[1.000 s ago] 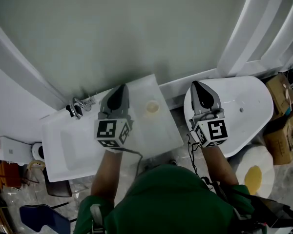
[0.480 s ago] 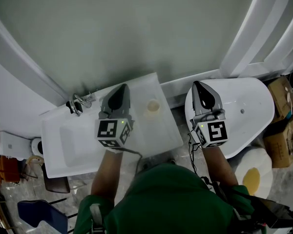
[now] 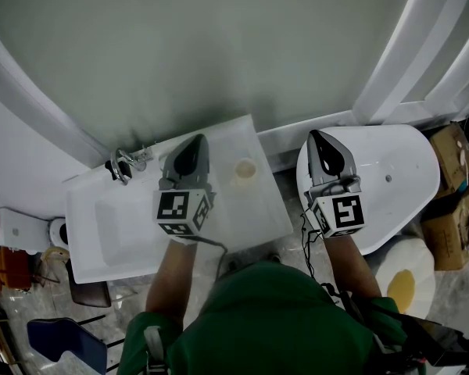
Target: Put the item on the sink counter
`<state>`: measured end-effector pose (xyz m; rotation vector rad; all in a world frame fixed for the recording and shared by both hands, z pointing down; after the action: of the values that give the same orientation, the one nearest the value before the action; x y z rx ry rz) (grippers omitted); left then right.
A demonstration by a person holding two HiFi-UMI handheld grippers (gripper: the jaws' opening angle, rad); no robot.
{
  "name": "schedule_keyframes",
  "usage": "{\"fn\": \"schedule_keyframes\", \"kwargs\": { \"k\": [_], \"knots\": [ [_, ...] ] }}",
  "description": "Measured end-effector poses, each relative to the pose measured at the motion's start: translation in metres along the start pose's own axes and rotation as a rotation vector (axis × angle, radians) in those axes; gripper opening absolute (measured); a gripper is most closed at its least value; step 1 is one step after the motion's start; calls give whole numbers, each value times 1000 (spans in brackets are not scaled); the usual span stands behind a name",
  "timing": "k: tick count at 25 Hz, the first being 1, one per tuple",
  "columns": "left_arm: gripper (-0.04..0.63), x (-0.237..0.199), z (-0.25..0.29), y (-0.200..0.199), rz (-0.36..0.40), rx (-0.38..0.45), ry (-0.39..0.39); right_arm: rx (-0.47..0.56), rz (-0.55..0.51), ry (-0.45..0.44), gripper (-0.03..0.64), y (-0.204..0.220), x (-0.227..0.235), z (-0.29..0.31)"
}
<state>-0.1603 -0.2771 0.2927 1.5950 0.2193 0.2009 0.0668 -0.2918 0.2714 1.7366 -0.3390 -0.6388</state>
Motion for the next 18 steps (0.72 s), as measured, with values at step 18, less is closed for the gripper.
{"fn": "schedule_keyframes", "kwargs": {
  "k": [18],
  "knots": [
    [-2, 1, 1, 6, 4, -21, 8, 19, 5, -21, -3, 0, -4, 0]
  ]
}}
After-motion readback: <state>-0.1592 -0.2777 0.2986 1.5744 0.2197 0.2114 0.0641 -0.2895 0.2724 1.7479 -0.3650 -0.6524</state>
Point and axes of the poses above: the fingertips, and each gripper's own axes: z forward along the fingers, x to its right, y out of its underside, the point moved 2 cm from there along -z, backward along the fingers, and after that the axes turned 3 degrees about -z, right-handed, at the moved point
